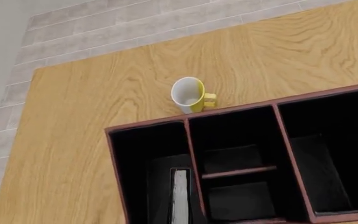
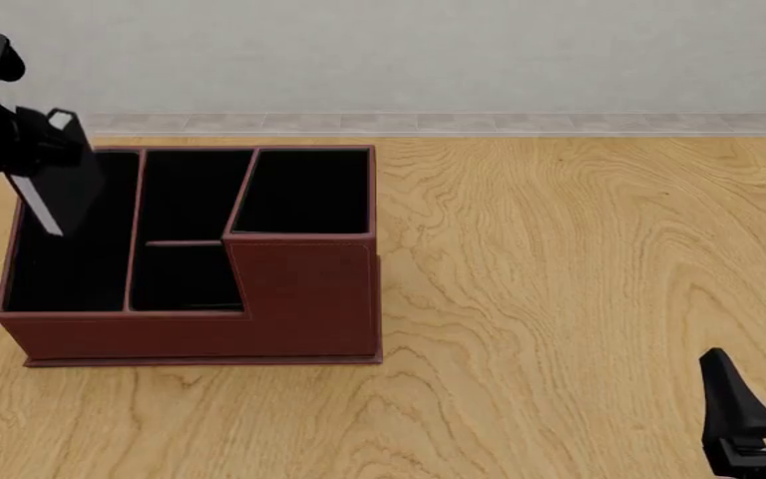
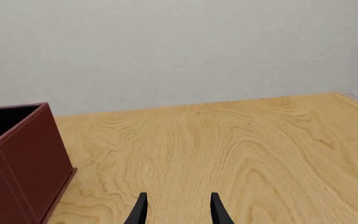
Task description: Pick up the book and place it in the left compartment of the caddy.
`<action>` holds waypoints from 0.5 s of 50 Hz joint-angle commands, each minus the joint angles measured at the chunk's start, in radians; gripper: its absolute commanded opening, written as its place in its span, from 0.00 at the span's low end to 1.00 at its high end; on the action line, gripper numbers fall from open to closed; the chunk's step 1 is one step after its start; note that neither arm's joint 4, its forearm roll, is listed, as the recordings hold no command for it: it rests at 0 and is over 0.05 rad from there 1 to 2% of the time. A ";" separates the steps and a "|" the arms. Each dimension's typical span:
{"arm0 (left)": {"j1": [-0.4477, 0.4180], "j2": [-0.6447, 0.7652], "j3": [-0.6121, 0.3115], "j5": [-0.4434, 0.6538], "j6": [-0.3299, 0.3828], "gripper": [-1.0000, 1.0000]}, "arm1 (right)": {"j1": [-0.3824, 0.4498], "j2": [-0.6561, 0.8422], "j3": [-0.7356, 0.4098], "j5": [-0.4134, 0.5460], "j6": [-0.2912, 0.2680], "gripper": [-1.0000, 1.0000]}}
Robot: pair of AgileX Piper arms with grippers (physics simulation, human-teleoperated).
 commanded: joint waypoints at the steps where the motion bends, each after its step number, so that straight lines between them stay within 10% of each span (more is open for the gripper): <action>1: 0.025 0.003 0.021 -0.035 0.008 0.00 | -0.001 -0.006 0.000 0.004 0.004 1.00; 25: 0.040 0.032 0.067 -0.098 -0.014 0.00 | -0.005 -0.013 -0.001 0.010 0.005 1.00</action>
